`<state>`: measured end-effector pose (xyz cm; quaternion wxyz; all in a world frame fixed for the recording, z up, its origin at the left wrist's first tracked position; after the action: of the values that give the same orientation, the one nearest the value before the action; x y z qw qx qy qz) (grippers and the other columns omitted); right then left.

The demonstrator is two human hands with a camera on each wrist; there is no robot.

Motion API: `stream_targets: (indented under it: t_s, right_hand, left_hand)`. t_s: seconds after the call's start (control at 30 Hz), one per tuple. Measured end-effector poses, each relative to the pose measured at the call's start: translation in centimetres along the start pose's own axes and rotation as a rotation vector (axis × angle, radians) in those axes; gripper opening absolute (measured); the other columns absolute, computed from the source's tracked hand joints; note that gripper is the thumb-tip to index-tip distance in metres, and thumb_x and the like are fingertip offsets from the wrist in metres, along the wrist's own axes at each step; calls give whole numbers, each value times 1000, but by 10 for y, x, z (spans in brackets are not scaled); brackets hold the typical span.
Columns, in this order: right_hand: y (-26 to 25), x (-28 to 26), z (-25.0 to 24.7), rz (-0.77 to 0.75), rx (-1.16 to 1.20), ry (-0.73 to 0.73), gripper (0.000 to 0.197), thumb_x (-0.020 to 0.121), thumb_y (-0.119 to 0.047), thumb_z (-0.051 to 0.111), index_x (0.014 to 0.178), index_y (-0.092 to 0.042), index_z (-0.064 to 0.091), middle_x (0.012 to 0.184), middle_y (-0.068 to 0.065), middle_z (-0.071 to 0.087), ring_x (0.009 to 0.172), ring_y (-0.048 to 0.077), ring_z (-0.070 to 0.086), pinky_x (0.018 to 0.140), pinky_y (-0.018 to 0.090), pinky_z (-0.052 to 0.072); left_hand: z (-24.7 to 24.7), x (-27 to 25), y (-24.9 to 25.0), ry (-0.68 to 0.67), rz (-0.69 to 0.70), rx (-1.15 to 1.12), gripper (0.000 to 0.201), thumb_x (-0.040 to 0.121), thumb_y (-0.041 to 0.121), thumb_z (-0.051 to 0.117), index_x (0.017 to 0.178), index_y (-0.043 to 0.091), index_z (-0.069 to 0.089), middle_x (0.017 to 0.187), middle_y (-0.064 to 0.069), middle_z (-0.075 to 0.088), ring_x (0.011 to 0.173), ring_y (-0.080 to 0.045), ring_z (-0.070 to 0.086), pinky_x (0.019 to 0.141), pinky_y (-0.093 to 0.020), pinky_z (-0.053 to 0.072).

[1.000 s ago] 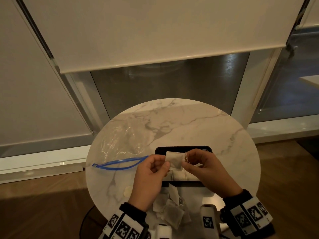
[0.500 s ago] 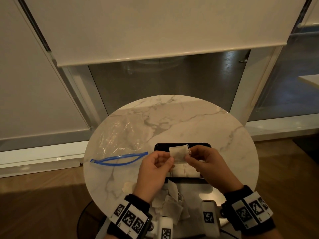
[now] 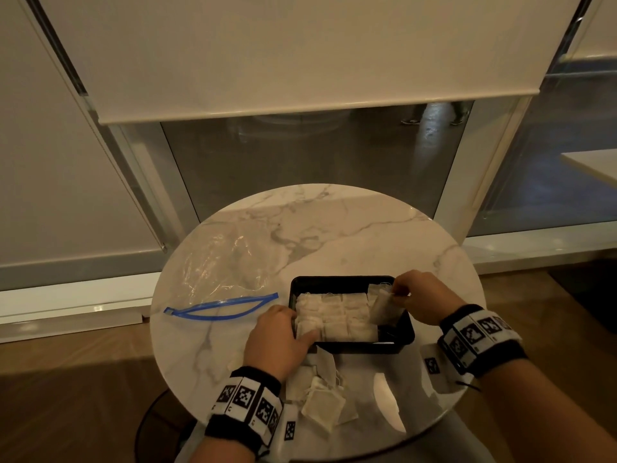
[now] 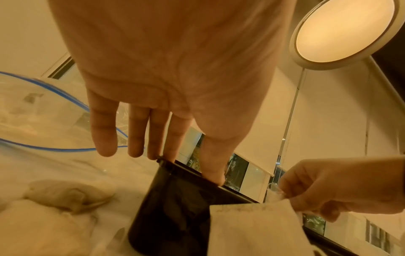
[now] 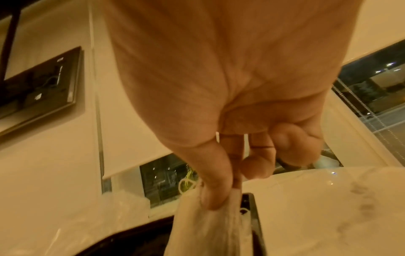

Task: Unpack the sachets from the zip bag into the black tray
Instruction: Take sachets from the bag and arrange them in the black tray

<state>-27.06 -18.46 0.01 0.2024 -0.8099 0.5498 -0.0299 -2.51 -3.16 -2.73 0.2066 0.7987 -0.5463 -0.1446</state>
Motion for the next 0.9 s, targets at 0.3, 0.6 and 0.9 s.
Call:
stream_targets:
  t_s: [0.3, 0.6, 0.9]
  right_hand:
    - [-33, 20, 10, -51, -408, -187, 15, 91, -20, 59, 101, -26, 68, 104, 2, 66, 93, 24, 63, 80, 33, 53]
    - [-40, 20, 15, -42, -514, -146, 24, 93, -20, 55, 109, -29, 69, 111, 2, 67, 100, 25, 65, 82, 33, 51]
    - [-30, 13, 5, -2, -140, -12, 20, 89, -36, 66, 108, -34, 68, 109, -6, 64, 100, 17, 60, 86, 35, 54]
  left_hand:
    - [-4, -3, -1, 26, -37, -47, 53, 78, 59, 74, 116, 23, 62, 116, 7, 57, 105, -11, 56, 89, -30, 52]
    - [1, -2, -3, 36, -42, -79, 54, 78, 55, 76, 119, 22, 61, 117, 7, 56, 107, -11, 55, 90, -27, 49]
    - [-2, -7, 0, 102, -3, -184, 48, 88, 50, 67, 127, 23, 58, 124, 5, 59, 116, -12, 54, 96, -26, 46]
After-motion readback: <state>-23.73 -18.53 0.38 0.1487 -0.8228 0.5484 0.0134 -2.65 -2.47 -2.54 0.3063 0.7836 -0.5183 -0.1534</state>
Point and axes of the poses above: each hand's wrist, its own x-axis towards the middle knuckle, its own z-axis out of the palm, y = z × x, the point moved 3 cm from there along x, towards the middle knuckle
